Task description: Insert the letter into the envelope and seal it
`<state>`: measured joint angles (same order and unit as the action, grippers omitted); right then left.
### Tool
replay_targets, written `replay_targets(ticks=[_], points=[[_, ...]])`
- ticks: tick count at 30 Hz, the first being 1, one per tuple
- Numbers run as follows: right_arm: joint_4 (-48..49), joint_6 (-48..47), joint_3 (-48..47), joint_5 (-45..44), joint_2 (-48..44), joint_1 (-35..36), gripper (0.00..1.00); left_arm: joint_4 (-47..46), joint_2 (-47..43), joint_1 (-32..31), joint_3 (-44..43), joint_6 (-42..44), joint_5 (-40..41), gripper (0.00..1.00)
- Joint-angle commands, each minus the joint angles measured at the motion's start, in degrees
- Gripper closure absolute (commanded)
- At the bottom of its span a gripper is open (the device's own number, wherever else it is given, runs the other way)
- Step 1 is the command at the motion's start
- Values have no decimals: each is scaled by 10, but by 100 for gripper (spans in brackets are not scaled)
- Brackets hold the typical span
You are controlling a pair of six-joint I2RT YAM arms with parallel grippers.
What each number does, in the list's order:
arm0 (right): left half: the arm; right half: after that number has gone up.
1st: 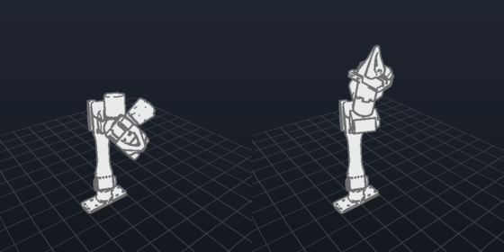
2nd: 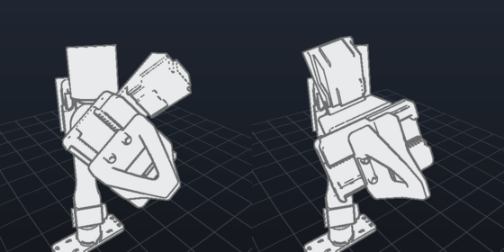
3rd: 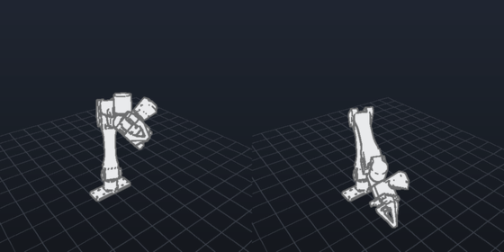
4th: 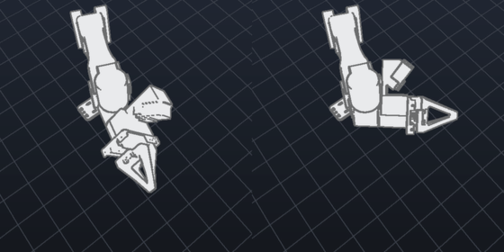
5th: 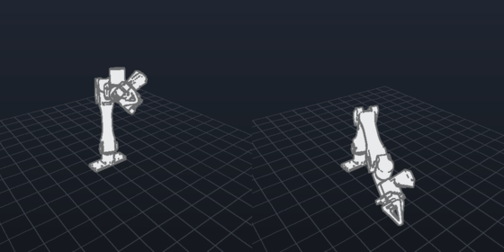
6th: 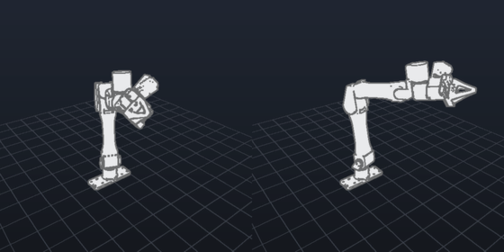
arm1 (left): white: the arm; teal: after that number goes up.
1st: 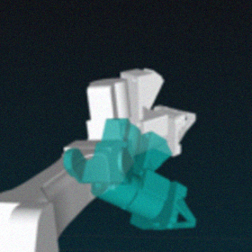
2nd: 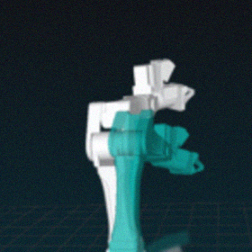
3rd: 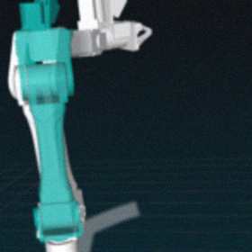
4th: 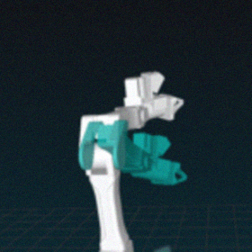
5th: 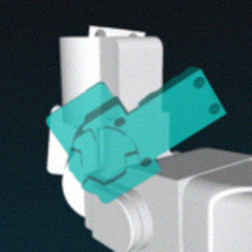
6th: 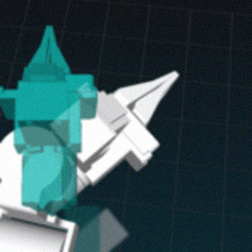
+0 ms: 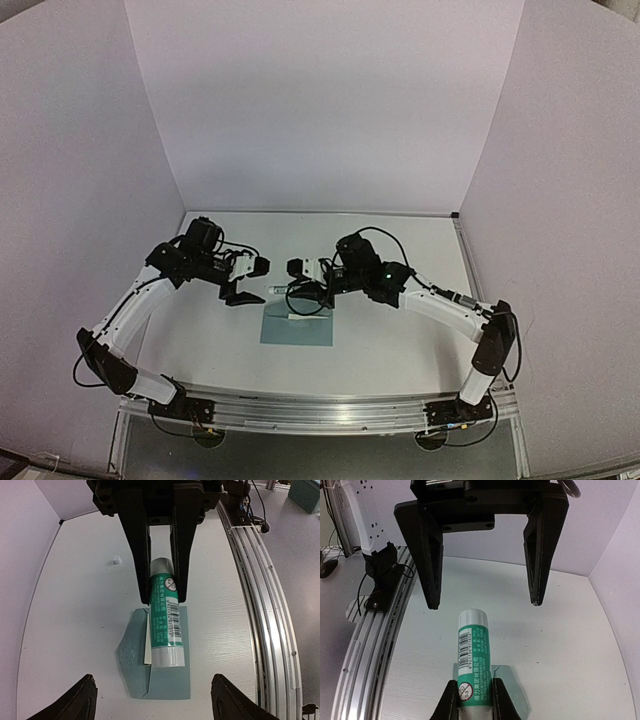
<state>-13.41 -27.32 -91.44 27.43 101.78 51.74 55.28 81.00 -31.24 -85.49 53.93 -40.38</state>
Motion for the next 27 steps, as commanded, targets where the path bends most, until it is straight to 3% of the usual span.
replay_targets(ticks=[1, 14, 20, 25, 27], points=[[-10, -69, -38, -26, 10, 13, 100, 24, 9, -4, -18, 31, -26, 25], [-22, -87, -82, -58, 38, 26, 100, -10, 17, -14, -25, 7, -10, 51], [-25, -81, -85, -65, 41, 27, 100, -9, 16, -14, -24, 10, -1, 71], [-26, -68, -91, -74, 43, 26, 100, -10, 16, -14, -21, 22, 4, 98], [-26, -44, -98, -81, 46, 26, 100, -14, 12, -14, -17, 33, 13, 100]])
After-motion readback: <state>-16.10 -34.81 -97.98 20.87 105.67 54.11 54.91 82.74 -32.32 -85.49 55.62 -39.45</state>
